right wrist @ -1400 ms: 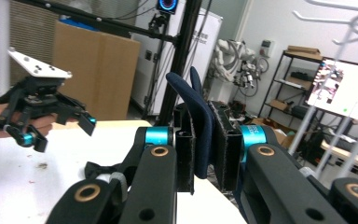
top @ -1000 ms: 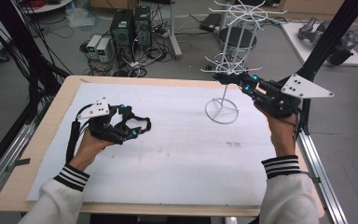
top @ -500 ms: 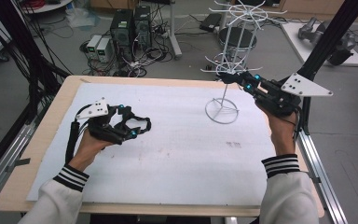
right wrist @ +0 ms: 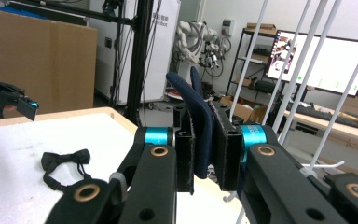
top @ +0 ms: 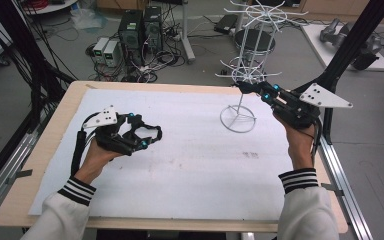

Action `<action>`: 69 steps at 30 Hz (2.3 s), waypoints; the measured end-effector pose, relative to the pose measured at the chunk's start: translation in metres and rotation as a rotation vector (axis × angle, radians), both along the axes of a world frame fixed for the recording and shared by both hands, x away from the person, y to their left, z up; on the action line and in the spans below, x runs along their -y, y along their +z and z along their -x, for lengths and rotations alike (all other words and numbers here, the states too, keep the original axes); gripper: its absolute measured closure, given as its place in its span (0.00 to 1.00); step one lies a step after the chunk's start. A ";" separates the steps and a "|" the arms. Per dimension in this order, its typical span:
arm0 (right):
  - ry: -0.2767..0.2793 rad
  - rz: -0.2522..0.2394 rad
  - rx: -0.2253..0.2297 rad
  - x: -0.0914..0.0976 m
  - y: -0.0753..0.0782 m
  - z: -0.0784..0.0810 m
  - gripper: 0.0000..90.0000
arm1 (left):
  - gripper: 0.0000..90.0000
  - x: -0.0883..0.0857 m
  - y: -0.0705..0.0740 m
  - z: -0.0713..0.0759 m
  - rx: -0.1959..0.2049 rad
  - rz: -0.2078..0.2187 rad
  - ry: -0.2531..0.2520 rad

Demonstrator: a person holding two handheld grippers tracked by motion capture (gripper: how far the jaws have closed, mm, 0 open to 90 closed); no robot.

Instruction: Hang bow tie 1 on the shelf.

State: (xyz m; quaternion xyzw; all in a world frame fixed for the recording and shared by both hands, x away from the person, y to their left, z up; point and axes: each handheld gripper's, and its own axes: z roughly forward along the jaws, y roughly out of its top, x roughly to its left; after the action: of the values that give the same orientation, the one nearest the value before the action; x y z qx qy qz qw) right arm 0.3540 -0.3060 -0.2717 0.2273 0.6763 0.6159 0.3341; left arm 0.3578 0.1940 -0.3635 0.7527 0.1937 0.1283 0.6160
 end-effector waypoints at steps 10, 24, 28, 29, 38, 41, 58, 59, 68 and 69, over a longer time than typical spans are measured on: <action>-0.011 0.011 -0.032 0.001 -0.013 0.003 0.90 | 0.10 0.002 0.000 0.001 -0.002 -0.002 0.002; -0.019 0.068 -0.044 -0.001 -0.022 0.004 0.90 | 0.10 0.003 0.000 0.001 -0.001 0.001 0.001; -0.021 0.052 -0.060 -0.001 -0.026 0.005 0.90 | 0.10 0.003 0.000 0.001 0.001 0.001 0.000; -0.027 0.053 -0.066 0.000 -0.028 0.005 0.90 | 0.10 0.003 0.000 0.001 0.000 0.002 0.000; -0.039 0.001 -0.106 0.004 -0.044 0.003 0.90 | 0.10 0.003 0.000 0.002 -0.001 0.002 0.001; -0.040 -0.009 -0.117 0.003 -0.046 0.002 0.89 | 0.10 0.003 0.000 0.002 -0.001 0.003 0.001; -0.066 -0.090 -0.207 0.006 -0.067 -0.007 0.89 | 0.10 -0.001 0.002 0.003 0.005 0.008 0.009; -0.070 -0.095 -0.214 0.006 -0.068 -0.007 0.89 | 0.10 -0.002 0.002 0.004 0.006 0.014 0.013; -0.081 -0.115 -0.245 0.003 -0.080 -0.008 0.88 | 0.10 -0.009 0.002 0.008 0.011 0.025 0.027; -0.085 -0.118 -0.251 0.003 -0.082 -0.008 0.88 | 0.10 -0.009 0.002 0.008 0.013 0.024 0.029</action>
State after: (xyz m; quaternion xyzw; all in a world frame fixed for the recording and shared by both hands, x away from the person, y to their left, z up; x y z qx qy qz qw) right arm 0.3620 -0.3091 -0.3537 0.3504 0.6651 0.6065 0.2588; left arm 0.3494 0.2034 -0.3614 0.7414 0.2023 0.1395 0.6244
